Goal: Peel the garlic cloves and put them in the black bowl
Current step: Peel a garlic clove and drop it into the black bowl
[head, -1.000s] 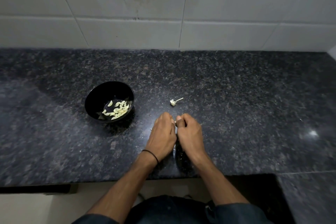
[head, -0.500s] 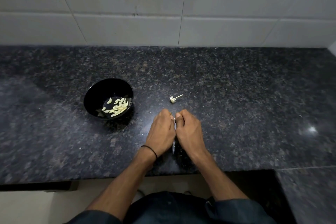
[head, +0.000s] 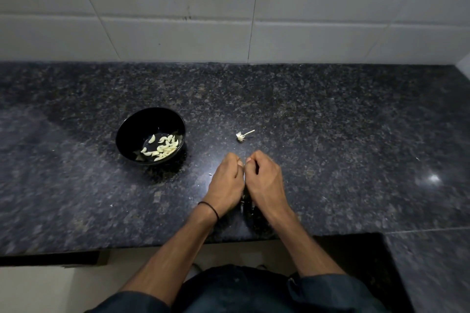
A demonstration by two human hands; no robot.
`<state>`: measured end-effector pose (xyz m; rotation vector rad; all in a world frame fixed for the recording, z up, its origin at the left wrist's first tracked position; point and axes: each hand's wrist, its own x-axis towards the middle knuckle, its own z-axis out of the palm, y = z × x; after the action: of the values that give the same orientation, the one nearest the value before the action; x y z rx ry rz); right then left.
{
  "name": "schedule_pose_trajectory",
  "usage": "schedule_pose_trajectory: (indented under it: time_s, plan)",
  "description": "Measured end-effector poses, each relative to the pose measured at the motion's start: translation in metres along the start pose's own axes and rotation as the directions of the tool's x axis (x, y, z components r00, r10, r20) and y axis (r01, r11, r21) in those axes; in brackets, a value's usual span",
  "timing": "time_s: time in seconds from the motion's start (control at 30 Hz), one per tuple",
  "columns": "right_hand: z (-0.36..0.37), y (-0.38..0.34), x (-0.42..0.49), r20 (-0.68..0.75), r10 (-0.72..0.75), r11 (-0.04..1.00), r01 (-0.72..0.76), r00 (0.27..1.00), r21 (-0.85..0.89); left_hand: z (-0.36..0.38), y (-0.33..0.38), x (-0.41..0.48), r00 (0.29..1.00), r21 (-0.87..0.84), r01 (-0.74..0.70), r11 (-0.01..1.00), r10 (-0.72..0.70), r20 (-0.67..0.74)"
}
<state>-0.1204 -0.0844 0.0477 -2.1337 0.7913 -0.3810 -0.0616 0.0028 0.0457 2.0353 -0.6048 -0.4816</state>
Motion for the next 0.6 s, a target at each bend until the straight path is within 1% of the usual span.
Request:
schedule_pose_trajectory:
  time_s: [0.07, 0.13, 0.2, 0.3, 0.37, 0.5, 0.6]
  plan:
    - [-0.0004, 0.0007, 0.0001, 0.003, 0.003, 1.0, -0.003, 1.0, -0.006, -0.0007, 0.0006, -0.0012, 0.999, 0.029, -0.045, 0.999, 0.045, -0.001]
    - [0.0002, 0.0033, -0.0009, 0.002, -0.009, 1.0, 0.009, 1.0, -0.013, -0.0005, -0.0015, -0.001, 0.999, 0.044, -0.046, 0.998, 0.046, 0.003]
    - [-0.0005, 0.0057, -0.0012, 0.005, -0.022, 1.0, 0.022, 1.0, 0.01, -0.0003, -0.003, -0.0009, 1.0, 0.017, 0.001, 1.0, -0.001, 0.01]
    - [-0.0019, 0.0073, -0.0004, 0.04, -0.01, 0.999, 0.009, 0.999, 0.04, 0.0, -0.003, -0.0001, 0.995, -0.075, 0.096, 0.993, -0.094, 0.023]
    - [-0.0018, 0.0071, -0.0008, 0.048, -0.007, 0.999, 0.005, 0.999, 0.032, 0.001, -0.0018, -0.0002, 0.992, -0.104, 0.125, 0.987, -0.123, 0.03]
    - [-0.0019, 0.0011, -0.0043, 0.045, 0.009, 0.999, -0.01, 0.999, 0.033, 0.003, -0.0016, -0.0013, 0.99, -0.119, 0.141, 0.983, -0.139, 0.03]
    - [-0.003, -0.0023, -0.0056, 0.031, 0.046, 0.999, -0.046, 0.998, -0.009, 0.0043, -0.0022, -0.002, 0.995, -0.072, 0.096, 0.993, -0.095, 0.012]
